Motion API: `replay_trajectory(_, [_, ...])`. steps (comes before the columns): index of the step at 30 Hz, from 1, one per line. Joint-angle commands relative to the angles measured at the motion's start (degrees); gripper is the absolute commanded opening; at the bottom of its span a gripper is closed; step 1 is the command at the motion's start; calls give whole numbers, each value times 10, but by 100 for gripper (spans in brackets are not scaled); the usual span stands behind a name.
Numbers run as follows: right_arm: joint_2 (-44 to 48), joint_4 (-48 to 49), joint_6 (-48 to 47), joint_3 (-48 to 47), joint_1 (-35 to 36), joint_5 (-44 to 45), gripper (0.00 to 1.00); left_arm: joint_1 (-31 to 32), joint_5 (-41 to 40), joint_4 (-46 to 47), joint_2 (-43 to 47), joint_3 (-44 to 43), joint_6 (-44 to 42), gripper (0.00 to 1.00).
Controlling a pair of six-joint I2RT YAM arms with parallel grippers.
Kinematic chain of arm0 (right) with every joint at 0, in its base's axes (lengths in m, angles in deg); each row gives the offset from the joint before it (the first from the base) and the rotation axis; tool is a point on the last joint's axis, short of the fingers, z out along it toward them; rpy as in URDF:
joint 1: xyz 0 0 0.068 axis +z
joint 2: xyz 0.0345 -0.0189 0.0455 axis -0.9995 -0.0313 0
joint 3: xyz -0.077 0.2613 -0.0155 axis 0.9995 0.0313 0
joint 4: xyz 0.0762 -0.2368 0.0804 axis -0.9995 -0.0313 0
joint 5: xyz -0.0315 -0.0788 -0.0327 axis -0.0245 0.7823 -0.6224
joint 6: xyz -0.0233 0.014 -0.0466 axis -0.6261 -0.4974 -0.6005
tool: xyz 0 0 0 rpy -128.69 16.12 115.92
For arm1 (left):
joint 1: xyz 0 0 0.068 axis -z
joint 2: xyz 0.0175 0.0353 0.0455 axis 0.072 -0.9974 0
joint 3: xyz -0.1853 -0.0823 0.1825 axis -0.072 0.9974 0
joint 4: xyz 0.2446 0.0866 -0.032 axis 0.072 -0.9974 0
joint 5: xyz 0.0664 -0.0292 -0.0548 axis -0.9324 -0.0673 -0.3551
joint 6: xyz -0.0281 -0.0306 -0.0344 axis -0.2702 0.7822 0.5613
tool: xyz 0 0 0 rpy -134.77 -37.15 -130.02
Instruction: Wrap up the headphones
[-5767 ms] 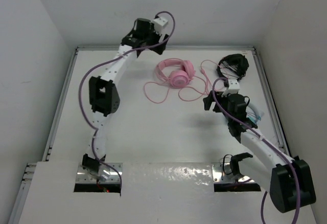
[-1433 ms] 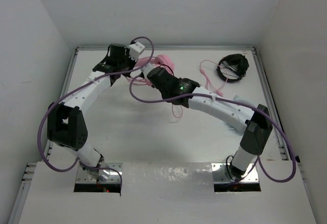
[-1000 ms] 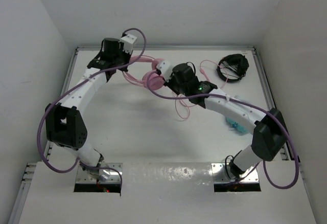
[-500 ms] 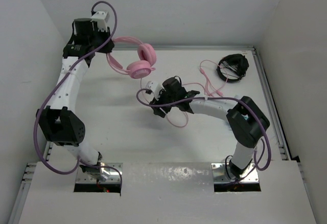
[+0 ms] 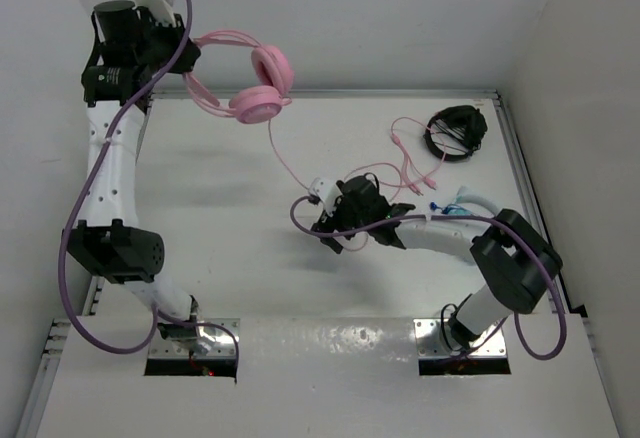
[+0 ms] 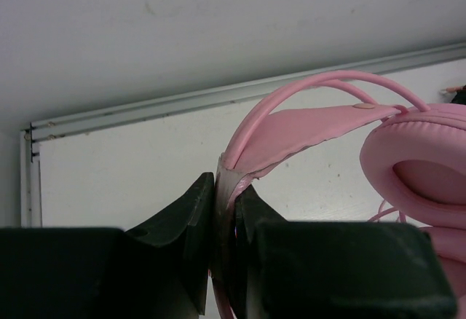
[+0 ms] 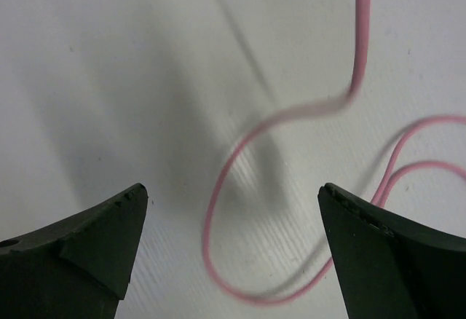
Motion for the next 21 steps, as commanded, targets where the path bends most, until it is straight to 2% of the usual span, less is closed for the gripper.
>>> replay_trajectory(1, [25,100,41,60,-1,37,99,-1,31,23,15,-61,35,0])
replay_trajectory(7, [-1,134,114,83,-1,41,95,-2,36,15,13,-113,36,0])
replay_trajectory(11, [-9,230,148,118,-1,8,94,-3,38,9,11,-136,53,0])
replay_trajectory(16, [-15,266,128,98,1,-15,94,-2,38,8,13,-151,55,0])
replay_trajectory(21, [-46,306,66,62,10,-13,96,-2,29,5,13,-172,54,0])
